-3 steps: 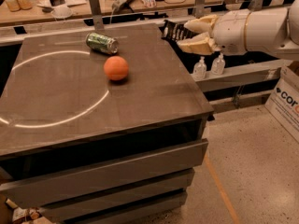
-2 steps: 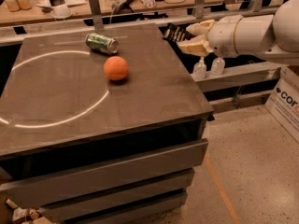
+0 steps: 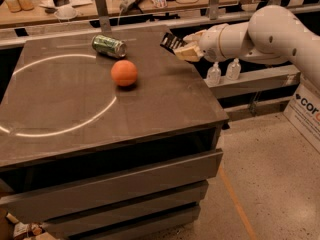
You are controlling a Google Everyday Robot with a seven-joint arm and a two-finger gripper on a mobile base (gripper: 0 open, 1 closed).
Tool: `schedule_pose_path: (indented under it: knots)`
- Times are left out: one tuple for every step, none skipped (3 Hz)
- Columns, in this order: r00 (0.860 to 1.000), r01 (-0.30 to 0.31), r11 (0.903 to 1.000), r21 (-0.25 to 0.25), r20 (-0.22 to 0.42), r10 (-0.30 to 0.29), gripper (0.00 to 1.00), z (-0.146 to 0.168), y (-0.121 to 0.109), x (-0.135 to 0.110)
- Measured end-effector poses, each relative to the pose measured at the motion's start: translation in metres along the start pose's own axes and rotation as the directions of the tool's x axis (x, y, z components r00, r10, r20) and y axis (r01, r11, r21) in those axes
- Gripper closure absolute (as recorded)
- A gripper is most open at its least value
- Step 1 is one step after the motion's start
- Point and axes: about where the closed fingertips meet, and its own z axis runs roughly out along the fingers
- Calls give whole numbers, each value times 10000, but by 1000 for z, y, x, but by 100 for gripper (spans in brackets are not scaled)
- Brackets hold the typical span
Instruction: Move rxbar chocolate near green can
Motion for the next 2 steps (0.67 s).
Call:
schedule_pose_path:
  knots:
    - [9996,-277,9994,-226,34,277,100,30,-5,3]
    - [9987,-426,9953,-868,237,448,100,67,-4,0]
